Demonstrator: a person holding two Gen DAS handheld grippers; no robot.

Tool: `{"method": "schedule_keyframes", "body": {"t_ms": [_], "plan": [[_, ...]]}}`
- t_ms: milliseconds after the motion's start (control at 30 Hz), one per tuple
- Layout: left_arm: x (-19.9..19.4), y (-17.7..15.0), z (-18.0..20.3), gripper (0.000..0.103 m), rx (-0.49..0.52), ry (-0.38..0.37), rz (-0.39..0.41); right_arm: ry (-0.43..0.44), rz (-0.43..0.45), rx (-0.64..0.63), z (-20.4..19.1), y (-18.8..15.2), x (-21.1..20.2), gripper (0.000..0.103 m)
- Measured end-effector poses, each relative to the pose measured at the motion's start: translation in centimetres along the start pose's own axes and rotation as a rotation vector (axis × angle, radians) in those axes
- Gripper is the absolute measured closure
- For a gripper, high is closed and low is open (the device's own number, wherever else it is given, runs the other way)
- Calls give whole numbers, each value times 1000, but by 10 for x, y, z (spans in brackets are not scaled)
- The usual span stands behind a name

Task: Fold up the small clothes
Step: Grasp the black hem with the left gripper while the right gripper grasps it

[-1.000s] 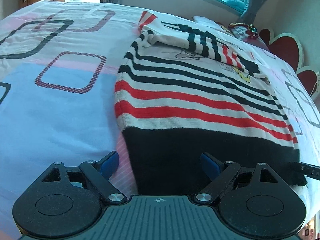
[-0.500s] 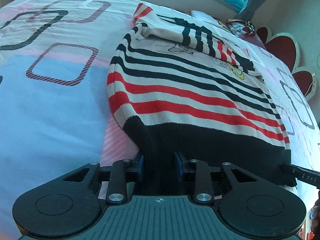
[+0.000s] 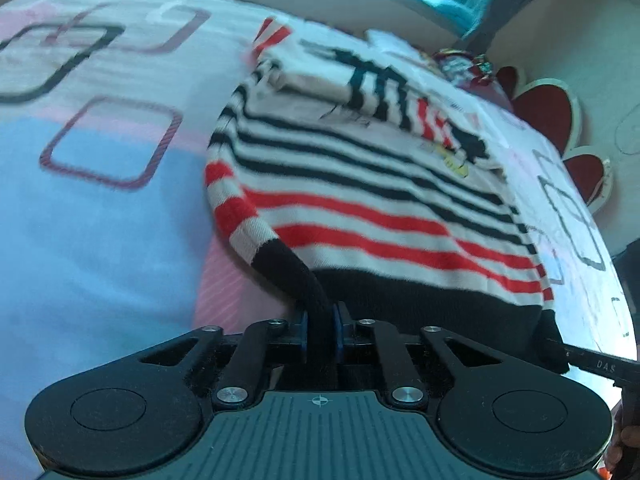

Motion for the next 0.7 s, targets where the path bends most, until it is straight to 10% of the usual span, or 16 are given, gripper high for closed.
{"method": "schedule_keyframes", "body": {"t_ms": [700], "plan": [[56, 86, 17, 95, -22, -6, 106, 43, 134, 27, -1, 78, 24, 92]]}}
Point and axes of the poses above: each gripper's, at about its wrist camera, not at the fingertips, and x roughly the way its jaws point, z to its right, y to its top, the point moved 3 cm from there along x, roughly the way its jaws point, and after that the axes turned 8 degrees about z, right-handed, at the moved point
